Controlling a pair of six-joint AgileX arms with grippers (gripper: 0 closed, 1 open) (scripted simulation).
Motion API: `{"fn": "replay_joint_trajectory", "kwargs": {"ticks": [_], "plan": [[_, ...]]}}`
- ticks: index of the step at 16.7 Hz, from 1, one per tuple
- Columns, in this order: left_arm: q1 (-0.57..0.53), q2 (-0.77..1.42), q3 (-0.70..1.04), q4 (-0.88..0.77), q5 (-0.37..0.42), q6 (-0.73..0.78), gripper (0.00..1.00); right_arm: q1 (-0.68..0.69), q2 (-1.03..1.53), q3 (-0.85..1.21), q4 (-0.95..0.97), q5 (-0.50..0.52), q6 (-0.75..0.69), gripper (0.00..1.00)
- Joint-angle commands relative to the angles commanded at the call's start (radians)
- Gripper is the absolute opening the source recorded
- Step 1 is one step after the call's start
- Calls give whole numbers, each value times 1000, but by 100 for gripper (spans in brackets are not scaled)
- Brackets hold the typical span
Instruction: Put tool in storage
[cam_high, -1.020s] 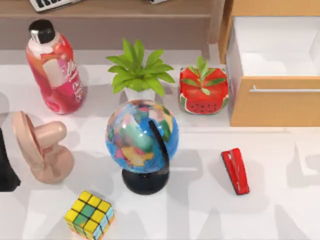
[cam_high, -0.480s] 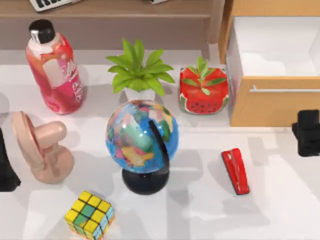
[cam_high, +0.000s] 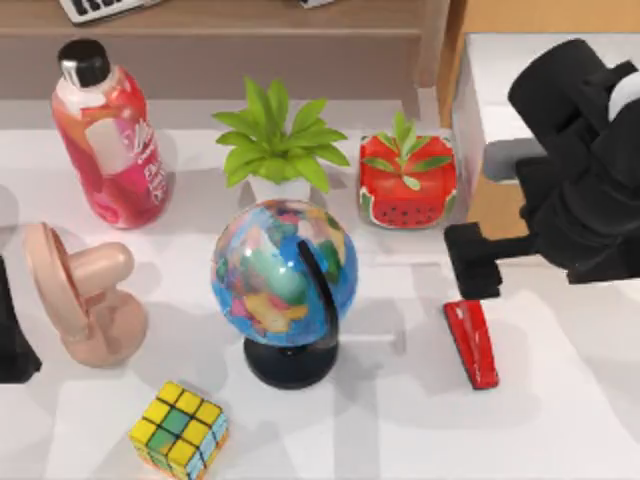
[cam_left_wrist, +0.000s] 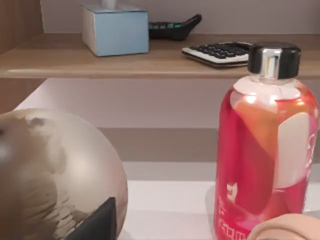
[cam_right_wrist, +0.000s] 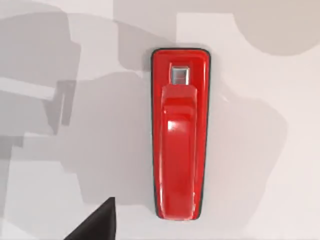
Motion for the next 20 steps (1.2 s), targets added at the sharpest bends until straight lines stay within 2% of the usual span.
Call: {"fn": "replay_joint_trajectory", "kwargs": {"ticks": [5,11,14,20], "plan": [[0,0,0,0,0,0,100,62,228,164,-119,3,46,100],[0,0,0,0,0,0,100,70,263,188,-137,4,54,100],[0,0,0,0,0,0,100,68,270,174,-120,4,52,100],[0,0,0,0,0,0,100,71,334,89,34,5,56,100]]}}
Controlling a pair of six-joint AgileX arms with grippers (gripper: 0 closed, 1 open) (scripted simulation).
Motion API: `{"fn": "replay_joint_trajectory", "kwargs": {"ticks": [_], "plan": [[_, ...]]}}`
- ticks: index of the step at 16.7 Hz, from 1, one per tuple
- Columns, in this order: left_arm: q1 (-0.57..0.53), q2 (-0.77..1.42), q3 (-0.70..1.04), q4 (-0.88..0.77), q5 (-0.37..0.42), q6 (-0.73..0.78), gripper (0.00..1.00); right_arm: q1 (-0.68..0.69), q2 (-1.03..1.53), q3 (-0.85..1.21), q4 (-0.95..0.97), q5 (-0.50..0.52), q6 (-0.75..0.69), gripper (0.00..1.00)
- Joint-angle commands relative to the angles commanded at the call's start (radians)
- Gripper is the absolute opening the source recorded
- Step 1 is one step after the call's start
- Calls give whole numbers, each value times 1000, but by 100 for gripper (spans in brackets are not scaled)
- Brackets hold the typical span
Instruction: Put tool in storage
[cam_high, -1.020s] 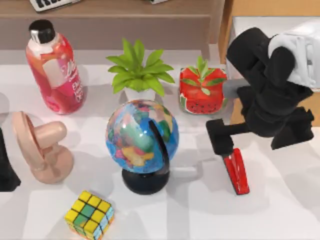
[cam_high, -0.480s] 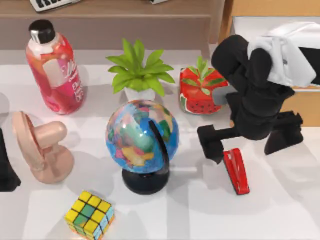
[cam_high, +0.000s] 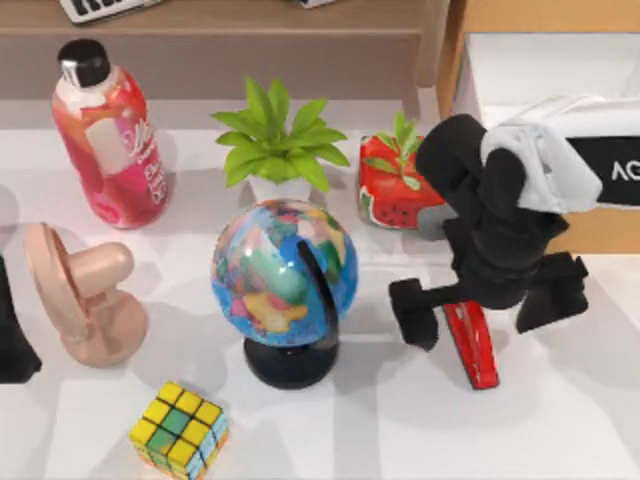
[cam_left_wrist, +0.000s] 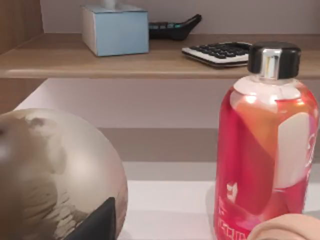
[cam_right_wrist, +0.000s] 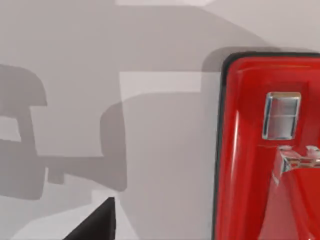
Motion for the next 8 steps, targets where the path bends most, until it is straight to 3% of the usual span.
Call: {"fn": "replay_joint_trajectory", "kwargs": {"ticks": [4,8], "plan": [[0,0,0,0,0,0,100,0,6,-8,12,0,0,100],[0,0,0,0,0,0,100,0,6,-8,12,0,0,70]]}}
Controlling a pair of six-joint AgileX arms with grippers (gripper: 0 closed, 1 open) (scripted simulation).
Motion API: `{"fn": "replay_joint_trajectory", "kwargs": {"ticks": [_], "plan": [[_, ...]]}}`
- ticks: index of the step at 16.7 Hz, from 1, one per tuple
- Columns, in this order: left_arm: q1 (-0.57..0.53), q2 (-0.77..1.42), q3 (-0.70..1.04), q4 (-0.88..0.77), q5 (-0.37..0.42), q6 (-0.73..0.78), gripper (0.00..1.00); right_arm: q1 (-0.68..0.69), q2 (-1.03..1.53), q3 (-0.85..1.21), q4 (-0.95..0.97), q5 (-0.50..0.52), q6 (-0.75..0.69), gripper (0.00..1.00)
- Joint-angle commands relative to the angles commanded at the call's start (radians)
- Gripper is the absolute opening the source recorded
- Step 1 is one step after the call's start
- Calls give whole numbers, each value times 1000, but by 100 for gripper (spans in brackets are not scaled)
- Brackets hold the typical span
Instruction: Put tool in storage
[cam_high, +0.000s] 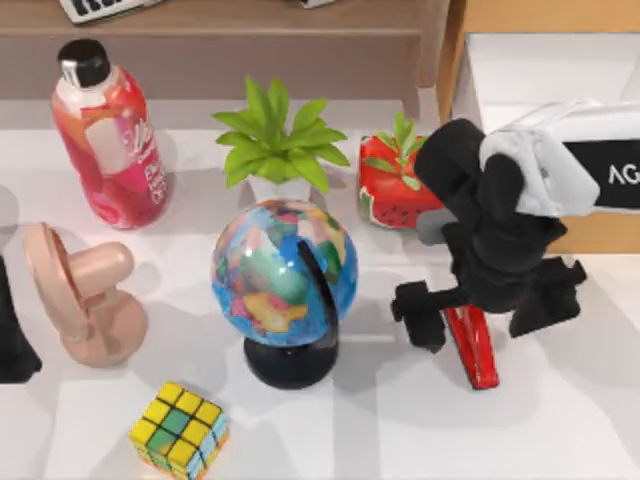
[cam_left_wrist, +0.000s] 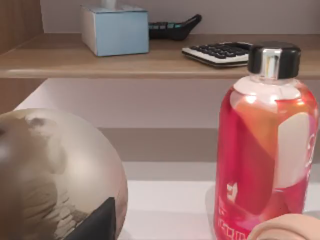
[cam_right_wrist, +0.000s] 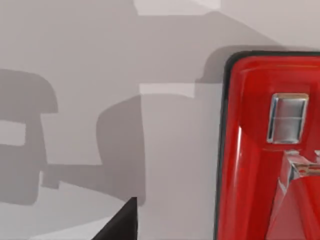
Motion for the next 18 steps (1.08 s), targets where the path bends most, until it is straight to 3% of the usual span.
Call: {"fn": "replay_joint_trajectory", "kwargs": {"ticks": [9,18], "plan": [[0,0,0,0,0,0,100,0,0,0,0,0,0,2],[0,0,0,0,0,0,100,-2,-2,0,0,1,0,0]]}}
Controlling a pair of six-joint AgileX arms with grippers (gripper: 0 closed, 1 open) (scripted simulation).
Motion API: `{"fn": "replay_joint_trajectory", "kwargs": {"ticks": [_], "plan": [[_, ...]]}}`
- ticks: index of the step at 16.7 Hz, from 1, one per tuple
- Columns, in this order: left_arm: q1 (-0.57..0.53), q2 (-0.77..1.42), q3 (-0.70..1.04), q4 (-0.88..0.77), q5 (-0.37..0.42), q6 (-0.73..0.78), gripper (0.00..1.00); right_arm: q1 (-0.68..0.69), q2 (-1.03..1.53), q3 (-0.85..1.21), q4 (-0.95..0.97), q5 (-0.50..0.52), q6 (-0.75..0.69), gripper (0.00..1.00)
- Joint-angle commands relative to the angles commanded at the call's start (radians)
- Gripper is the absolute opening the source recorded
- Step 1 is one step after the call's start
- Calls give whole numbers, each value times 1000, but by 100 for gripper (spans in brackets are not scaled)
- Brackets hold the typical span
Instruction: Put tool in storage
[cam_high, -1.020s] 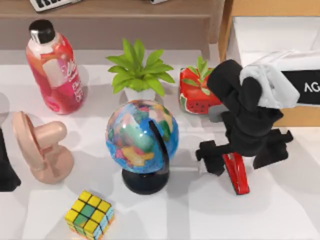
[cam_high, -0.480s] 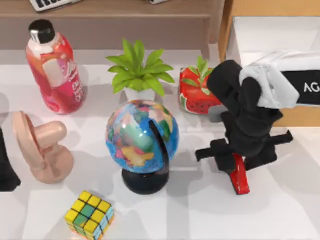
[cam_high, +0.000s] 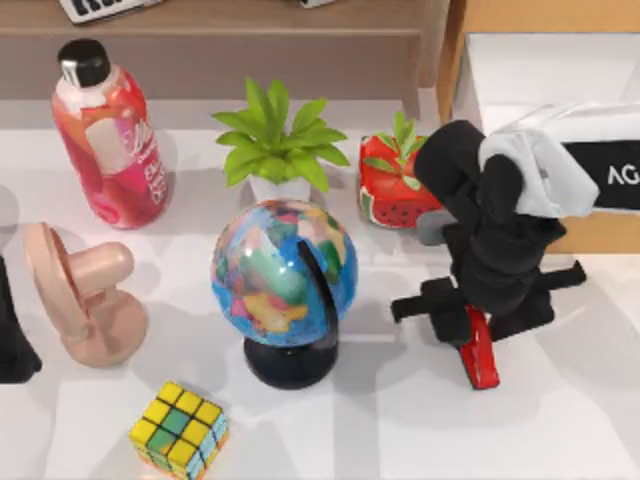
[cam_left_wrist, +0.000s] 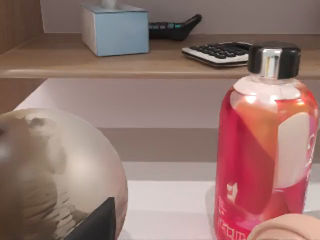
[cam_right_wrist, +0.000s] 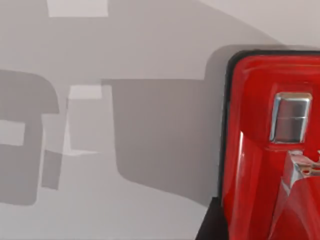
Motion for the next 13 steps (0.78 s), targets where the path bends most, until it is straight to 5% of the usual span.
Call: {"fn": "replay_joint_trajectory", "kwargs": {"ticks": [13], "plan": [[0,0,0,0,0,0,100,-3,-55,67,-111,0,-2,0]]}}
